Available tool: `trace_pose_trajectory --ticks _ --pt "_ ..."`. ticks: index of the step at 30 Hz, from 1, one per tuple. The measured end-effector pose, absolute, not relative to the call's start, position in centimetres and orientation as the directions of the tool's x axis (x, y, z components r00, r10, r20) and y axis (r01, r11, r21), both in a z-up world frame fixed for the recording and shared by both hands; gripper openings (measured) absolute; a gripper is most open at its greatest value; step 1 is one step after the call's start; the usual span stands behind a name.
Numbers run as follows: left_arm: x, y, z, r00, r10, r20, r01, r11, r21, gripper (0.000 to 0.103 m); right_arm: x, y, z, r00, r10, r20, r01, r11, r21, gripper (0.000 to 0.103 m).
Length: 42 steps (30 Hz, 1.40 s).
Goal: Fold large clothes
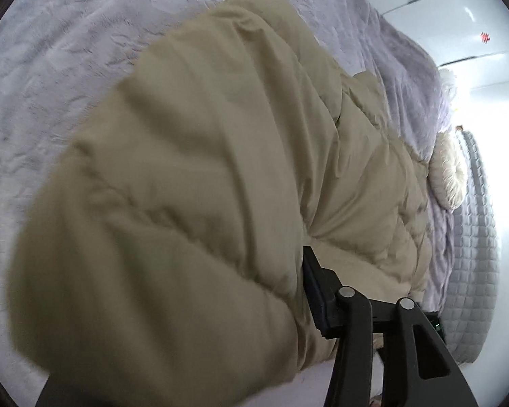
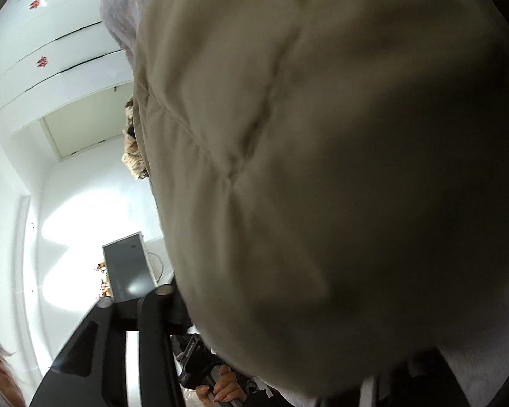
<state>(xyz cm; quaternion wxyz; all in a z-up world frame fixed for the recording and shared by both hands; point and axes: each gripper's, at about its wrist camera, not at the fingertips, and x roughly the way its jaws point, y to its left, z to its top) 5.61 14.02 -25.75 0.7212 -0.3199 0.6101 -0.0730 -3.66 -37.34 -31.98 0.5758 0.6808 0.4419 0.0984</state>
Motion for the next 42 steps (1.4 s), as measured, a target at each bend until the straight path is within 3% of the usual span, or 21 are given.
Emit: trace_pose_trajectory --ticks 3,16,26,29,36,38,42 --pt "5.3 14.0 -24.0 0.215 -0.455 -0.864 -0.253 0.829 -0.499 0.053 -4.0 -38.6 -30.6 0.591 0.695 -0.409 0.511 0.070 0.857 0.070" --pt "2.3 15.4 -18.2 0.153 -0.256 -0.954 -0.113 0.955 -0.274 0.053 -2.4 -36.2 -24.4 0.432 0.630 -0.645 0.568 0.364 0.738 0.070" --pt "2.3 16.3 -16.3 0.194 -0.181 -0.964 -0.139 0.968 -0.209 0.053 -2.2 -30.9 -17.7 0.329 0.599 -0.731 0.490 0.553 0.674 0.070" --pt "2.9 16.0 -16.1 0.200 -0.170 -0.965 -0.142 0.969 -0.200 0.053 -1.6 -29.3 -16.4 0.292 0.544 -0.787 0.455 0.645 0.614 0.080" --pt "3.7 14.5 -15.9 0.196 -0.170 -0.966 -0.085 0.978 -0.190 0.054 -0.5 -26.0 -14.8 0.242 0.492 -0.836 0.421 0.724 0.547 0.082" --pt "3.8 14.2 -15.7 0.195 -0.183 -0.964 -0.068 0.978 -0.199 0.096 -0.4 -25.2 -14.6 0.231 0.482 -0.845 0.419 0.735 0.533 0.083" --pt "3.9 13.7 -15.4 0.208 -0.201 -0.957 -0.039 0.976 -0.213 0.099 -0.6 -24.6 -14.5 0.215 0.469 -0.857 0.413 0.751 0.515 0.083"
